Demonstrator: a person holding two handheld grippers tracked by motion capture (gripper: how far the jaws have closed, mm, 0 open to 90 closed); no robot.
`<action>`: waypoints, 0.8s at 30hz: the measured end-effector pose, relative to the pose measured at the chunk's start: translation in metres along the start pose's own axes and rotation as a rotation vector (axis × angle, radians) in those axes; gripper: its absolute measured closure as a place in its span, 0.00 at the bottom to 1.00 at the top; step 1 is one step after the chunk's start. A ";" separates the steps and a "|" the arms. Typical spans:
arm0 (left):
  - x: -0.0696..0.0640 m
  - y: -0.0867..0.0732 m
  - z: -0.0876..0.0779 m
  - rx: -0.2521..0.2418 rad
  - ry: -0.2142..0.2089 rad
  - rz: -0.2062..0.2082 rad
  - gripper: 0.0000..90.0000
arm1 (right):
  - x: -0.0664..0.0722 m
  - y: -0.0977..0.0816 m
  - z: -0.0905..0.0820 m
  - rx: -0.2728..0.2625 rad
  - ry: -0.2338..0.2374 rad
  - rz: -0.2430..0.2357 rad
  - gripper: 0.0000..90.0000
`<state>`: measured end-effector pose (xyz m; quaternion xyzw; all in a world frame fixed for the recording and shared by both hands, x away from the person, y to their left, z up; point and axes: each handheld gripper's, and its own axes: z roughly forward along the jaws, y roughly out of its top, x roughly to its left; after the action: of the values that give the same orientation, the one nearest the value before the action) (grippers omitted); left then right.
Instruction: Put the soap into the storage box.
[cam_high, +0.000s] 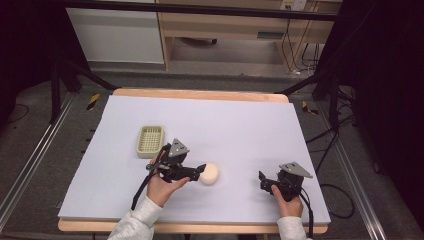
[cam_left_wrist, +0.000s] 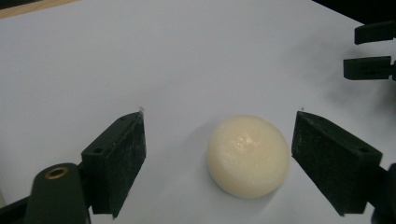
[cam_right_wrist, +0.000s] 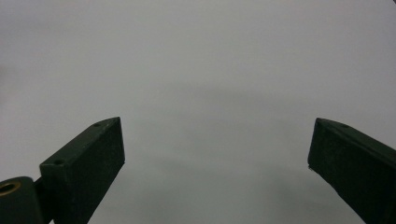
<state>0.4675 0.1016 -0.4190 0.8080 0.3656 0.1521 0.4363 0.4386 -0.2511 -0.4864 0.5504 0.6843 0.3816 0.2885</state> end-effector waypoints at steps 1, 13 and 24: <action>-0.001 0.000 0.001 0.000 0.000 -0.001 0.20 | 0.000 0.000 0.000 -0.001 0.000 -0.001 0.05; -0.012 -0.002 0.014 0.028 -0.021 0.011 0.19 | 0.000 0.000 0.000 0.002 0.000 -0.003 0.05; -0.020 -0.005 0.027 0.051 -0.023 0.015 0.19 | 0.000 0.000 0.000 0.002 0.000 -0.004 0.05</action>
<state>0.4665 0.0726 -0.4367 0.8231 0.3584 0.1367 0.4187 0.4388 -0.2510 -0.4866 0.5493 0.6857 0.3805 0.2886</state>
